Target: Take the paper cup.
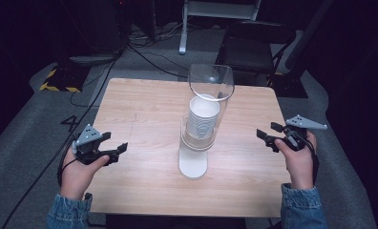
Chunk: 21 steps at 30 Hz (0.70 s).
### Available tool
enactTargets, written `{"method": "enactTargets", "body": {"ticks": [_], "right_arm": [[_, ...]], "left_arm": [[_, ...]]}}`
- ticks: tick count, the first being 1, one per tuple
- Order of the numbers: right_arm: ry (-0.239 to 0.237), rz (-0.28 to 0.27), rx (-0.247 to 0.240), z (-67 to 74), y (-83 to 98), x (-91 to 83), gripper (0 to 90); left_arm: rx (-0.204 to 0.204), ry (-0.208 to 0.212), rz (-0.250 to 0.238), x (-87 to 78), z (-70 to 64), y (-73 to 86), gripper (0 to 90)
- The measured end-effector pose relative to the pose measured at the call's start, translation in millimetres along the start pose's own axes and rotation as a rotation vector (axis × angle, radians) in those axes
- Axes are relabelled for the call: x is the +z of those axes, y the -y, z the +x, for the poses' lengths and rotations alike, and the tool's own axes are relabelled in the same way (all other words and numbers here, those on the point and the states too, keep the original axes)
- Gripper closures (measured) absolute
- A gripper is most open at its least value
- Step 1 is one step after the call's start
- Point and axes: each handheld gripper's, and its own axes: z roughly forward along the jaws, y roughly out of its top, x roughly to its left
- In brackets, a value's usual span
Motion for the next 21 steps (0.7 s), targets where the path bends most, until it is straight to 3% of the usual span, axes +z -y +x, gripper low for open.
{"method": "enactTargets", "body": {"ticks": [7, 8, 10, 14, 19, 21], "right_arm": [[-0.047, 0.017, -0.023, 10.6, -5.2, 13.3, 28.4], [-0.129, 0.017, 0.001, 17.7, -6.5, 19.4, 28.4], [-0.181, 0.016, -0.003, 24.6, -8.3, 23.7, 28.5], [-0.187, 0.034, -0.059, 40.6, -11.7, 30.8, 28.4], [-0.230, 0.047, -0.070, 52.2, -12.5, 37.7, 28.3], [-0.294, 0.041, -0.067, 60.1, -13.6, 41.6, 27.9]], "left_arm": [[0.005, 0.000, 0.001, -7.0, -1.5, 3.7, 25.2], [0.008, -0.006, 0.001, -8.6, -1.6, 4.5, 25.5], [0.005, -0.005, 0.003, -9.9, -2.1, 5.6, 25.6], [0.008, -0.010, 0.005, -12.4, -1.2, 6.9, 25.6], [0.008, -0.011, 0.004, -13.0, -0.6, 8.3, 26.3], [0.006, -0.012, 0.009, -12.3, -0.6, 8.8, 26.5]]}}
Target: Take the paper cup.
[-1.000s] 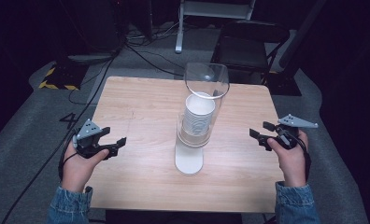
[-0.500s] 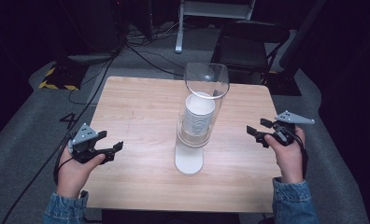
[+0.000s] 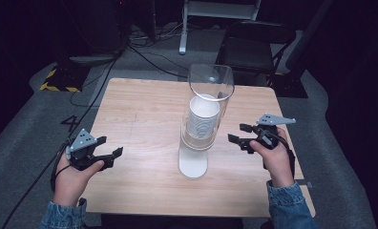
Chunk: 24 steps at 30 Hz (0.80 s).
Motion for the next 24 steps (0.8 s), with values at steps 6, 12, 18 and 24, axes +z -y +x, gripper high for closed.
{"method": "enactTargets", "body": {"ticks": [6, 12, 18, 24], "right_arm": [[-0.124, 0.025, -0.032, 20.2, -2.8, 11.9, 26.0], [-0.198, 0.078, -0.072, 34.7, -1.3, 24.0, 21.6], [-0.214, 0.090, -0.106, 45.0, 2.6, 36.7, 20.3], [-0.226, 0.075, -0.122, 54.0, 6.6, 49.8, 18.5]], "left_arm": [[0.007, 0.012, 0.003, 4.0, -1.9, -0.7, 26.5], [-0.005, 0.036, 0.030, 13.1, 0.2, 3.7, 26.9], [-0.005, 0.039, 0.028, 14.4, 0.1, 2.9, 26.9], [-0.002, 0.044, 0.035, 16.7, -0.2, 3.1, 26.8]]}}
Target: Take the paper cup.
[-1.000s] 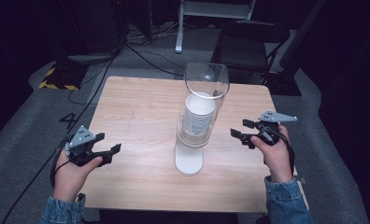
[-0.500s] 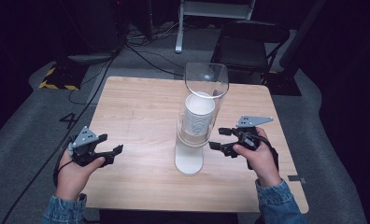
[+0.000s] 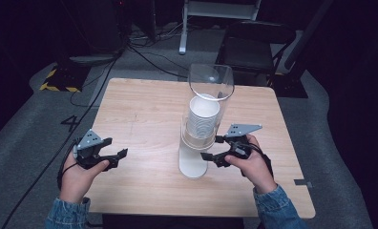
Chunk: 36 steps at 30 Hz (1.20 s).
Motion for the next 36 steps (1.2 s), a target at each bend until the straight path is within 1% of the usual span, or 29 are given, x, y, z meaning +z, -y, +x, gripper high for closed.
{"method": "enactTargets", "body": {"ticks": [1, 2, 3, 4, 5, 6, 7, 8, 9, 10, 11, 12, 13, 14, 15, 17, 18, 19, 20, 22, 23, 29, 36], "right_arm": [[0.002, -0.009, -0.001, 2.4, 1.4, 7.3, 18.2], [0.002, -0.009, -0.001, 2.4, 1.4, 7.3, 18.2], [0.004, -0.024, -0.006, 3.8, 2.6, 14.4, 18.2], [0.004, -0.024, -0.006, 3.8, 2.6, 14.4, 18.2], [0.004, -0.027, -0.009, 4.5, 3.3, 17.2, 18.1], [0.005, -0.039, -0.018, 6.2, 4.6, 24.3, 17.3], [0.005, -0.039, -0.018, 6.2, 4.6, 24.3, 17.3], [0.027, -0.065, -0.022, 8.0, 5.3, 31.2, 18.0], [0.027, -0.065, -0.022, 8.0, 5.3, 31.2, 18.0], [0.032, -0.086, -0.018, 8.3, 5.6, 32.6, 18.3], [0.059, -0.139, -0.007, 8.9, 7.6, 36.3, 19.3], [0.065, -0.155, -0.007, 9.4, 8.3, 37.5, 19.8], [0.065, -0.155, -0.007, 9.4, 8.3, 37.5, 19.8], [0.089, -0.202, -0.005, 11.1, 10.8, 40.8, 21.7], [0.089, -0.202, -0.005, 11.1, 10.8, 40.8, 21.7], [0.115, -0.232, -0.016, 13.4, 12.7, 44.0, 22.8], [0.127, -0.237, -0.024, 14.7, 13.2, 44.7, 23.1], [0.135, -0.252, -0.030, 15.6, 13.8, 45.7, 23.9], [0.151, -0.280, -0.032, 16.2, 15.3, 46.8, 26.3], [0.156, -0.290, -0.028, 16.2, 16.0, 47.1, 27.2], [0.169, -0.317, -0.023, 16.0, 17.4, 47.2, 30.0], [0.185, -0.328, -0.035, 17.5, 19.2, 47.7, 32.0], [0.191, -0.317, -0.048, 18.2, 19.9, 47.0, 33.1]], "left_arm": [[-0.001, 0.001, 0.001, 0.2, -0.1, 0.0, 26.8], [0.000, 0.001, 0.001, 0.4, -0.2, 0.0, 26.8], [0.000, 0.002, 0.000, 0.9, -0.5, 0.1, 26.9], [0.000, 0.002, 0.000, 0.9, -0.5, 0.1, 26.9], [0.001, 0.002, 0.002, 1.2, -0.3, 0.2, 26.9], [0.000, 0.000, 0.003, 1.9, -0.2, 0.6, 26.9], [0.000, 0.000, 0.003, 1.9, -0.2, 0.6, 26.9], [0.000, 0.002, 0.006, 2.7, 0.1, 1.1, 26.9], [0.000, 0.002, 0.006, 2.7, 0.1, 1.1, 26.8], [0.003, 0.002, 0.010, 3.0, 0.4, 1.3, 26.8], [-0.004, 0.004, 0.012, 3.7, 0.0, 1.8, 26.8], [-0.003, 0.004, 0.012, 3.9, 0.0, 1.8, 26.8], [-0.003, 0.004, 0.012, 3.9, 0.0, 1.8, 26.9], [0.000, 0.005, 0.014, 4.0, 0.2, 1.8, 26.9], [0.000, 0.005, 0.014, 4.0, 0.2, 1.8, 26.9], [0.000, 0.007, 0.014, 4.0, 0.2, 1.9, 26.9], [0.000, 0.007, 0.015, 4.2, 0.2, 2.0, 26.9], [0.000, 0.007, 0.014, 4.4, 0.3, 2.2, 26.9], [-0.008, 0.009, 0.013, 4.9, 0.0, 2.6, 26.9], [-0.009, 0.008, 0.014, 5.0, 0.1, 2.7, 26.9], [-0.007, 0.008, 0.016, 5.3, 0.5, 3.0, 26.9], [-0.008, 0.010, 0.020, 6.1, 0.7, 3.6, 26.8], [-0.012, 0.010, 0.024, 6.7, 0.8, 4.2, 26.9]]}}
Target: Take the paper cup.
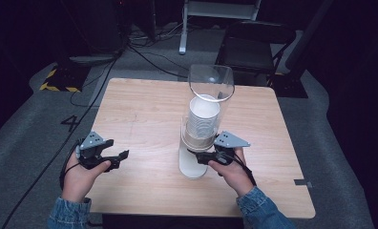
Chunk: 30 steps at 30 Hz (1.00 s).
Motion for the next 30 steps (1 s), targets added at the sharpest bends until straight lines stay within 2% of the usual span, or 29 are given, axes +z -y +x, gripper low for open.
{"method": "enactTargets", "body": {"ticks": [3, 4, 8, 23, 25, 27, 28, 30], "right_arm": [[0.001, 0.000, -0.002, 0.7, 1.1, -0.3, 33.3], [0.004, 0.026, -0.004, 0.4, 3.3, 0.6, 33.5], [-0.003, 0.059, 0.005, -0.1, 12.8, 4.8, 33.6], [0.009, 0.057, -0.007, 0.5, 15.6, 4.6, 32.7], [0.009, 0.063, -0.009, -0.1, 14.1, 4.0, 30.9], [-0.002, 0.063, 0.001, -0.5, 12.4, 3.8, 24.7], [-0.001, 0.036, 0.002, 0.3, 9.9, 2.9, 23.9], [-0.002, 0.025, 0.005, 0.8, 7.2, 1.9, 24.2]], "left_arm": [[0.002, 0.001, 0.000, -0.1, -0.1, 0.1, 26.9], [0.002, 0.001, 0.000, -0.2, -0.1, 0.1, 26.9], [0.004, 0.002, -0.004, -0.7, 0.1, -0.1, 26.9], [0.004, 0.003, -0.004, -0.9, 0.4, 0.2, 26.9], [0.003, 0.003, -0.003, -0.6, 0.7, 0.3, 26.8], [0.003, 0.003, -0.002, -0.3, 0.8, 0.4, 26.8], [0.002, 0.004, 0.001, -0.1, 0.6, 0.5, 26.8], [0.003, 0.008, 0.005, 0.7, 0.3, 0.7, 26.8]]}}
